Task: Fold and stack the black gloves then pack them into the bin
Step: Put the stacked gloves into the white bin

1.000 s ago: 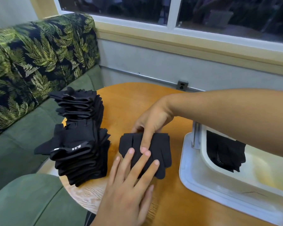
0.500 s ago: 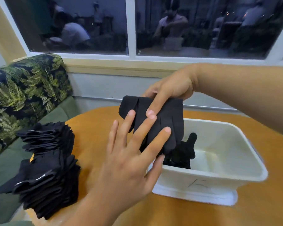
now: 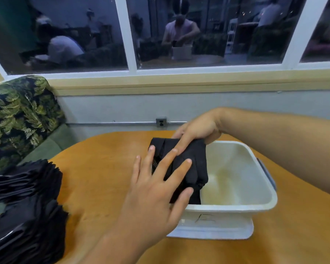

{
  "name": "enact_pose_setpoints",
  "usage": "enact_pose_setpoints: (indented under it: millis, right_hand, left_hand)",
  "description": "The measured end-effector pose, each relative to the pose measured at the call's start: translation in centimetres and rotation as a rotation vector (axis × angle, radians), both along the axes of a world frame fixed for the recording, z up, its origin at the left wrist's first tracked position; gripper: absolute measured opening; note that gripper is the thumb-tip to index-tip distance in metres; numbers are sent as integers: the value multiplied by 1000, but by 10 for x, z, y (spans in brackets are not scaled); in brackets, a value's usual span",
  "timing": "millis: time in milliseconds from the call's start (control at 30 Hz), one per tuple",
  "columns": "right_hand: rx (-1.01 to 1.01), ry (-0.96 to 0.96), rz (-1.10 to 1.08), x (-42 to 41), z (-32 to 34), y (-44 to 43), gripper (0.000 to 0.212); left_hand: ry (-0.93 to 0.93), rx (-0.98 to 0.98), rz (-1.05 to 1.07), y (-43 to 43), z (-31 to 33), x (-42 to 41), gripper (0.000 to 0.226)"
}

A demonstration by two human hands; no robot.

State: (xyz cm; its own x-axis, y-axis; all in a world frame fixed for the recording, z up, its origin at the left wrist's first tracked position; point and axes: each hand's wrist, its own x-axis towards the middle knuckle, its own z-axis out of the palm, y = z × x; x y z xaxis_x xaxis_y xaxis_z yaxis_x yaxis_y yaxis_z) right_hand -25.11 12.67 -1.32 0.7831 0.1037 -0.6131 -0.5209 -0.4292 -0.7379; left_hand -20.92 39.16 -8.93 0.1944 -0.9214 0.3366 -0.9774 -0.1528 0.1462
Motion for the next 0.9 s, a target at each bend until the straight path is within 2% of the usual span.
enact_pose_setpoints:
  millis: [133, 200, 267, 333, 400, 467, 533, 600, 667, 700, 767, 900]
  right_hand:
    - [-17, 37, 36, 10, -24, -1, 40]
    - [-109, -1, 30, 8, -25, 5, 32]
    - [-362, -114, 87, 0, -15, 13, 33]
    - [-731, -274, 152, -12, 3, 20, 40]
    - [-966, -465, 109, -24, 18, 25, 36]
    - [-967, -640, 57, -31, 21, 33, 28]
    - [-901, -715, 100, -31, 11, 41, 28]
    - [-878, -674, 187, -30, -11, 45, 34]
    - [-947, -600, 232, -32, -35, 51, 51]
    - [-997, -583, 236, -33, -47, 55, 60]
    - [-1085, -600, 233, -36, -67, 65, 71]
    - [-1186, -626, 254, -34, -92, 80, 78]
  left_hand:
    - [51, 172, 66, 0, -5, 8, 64]
    - [47, 204, 67, -1, -5, 9, 66]
    - [59, 217, 63, -2, -5, 9, 67]
    - [62, 216, 63, -4, -5, 9, 68]
    - [73, 208, 56, -8, -4, 7, 69]
    - [92, 172, 30, -10, -4, 8, 69]
    - [176, 80, -11, -9, -6, 12, 65]
    - [359, -113, -31, -2, -9, 16, 52]
    - [519, -293, 39, 8, -16, 21, 36]
    - [568, -323, 89, 12, -20, 23, 33]
    - [615, -280, 156, 17, -27, 25, 34]
    - [668, -168, 151, 14, -38, 19, 49]
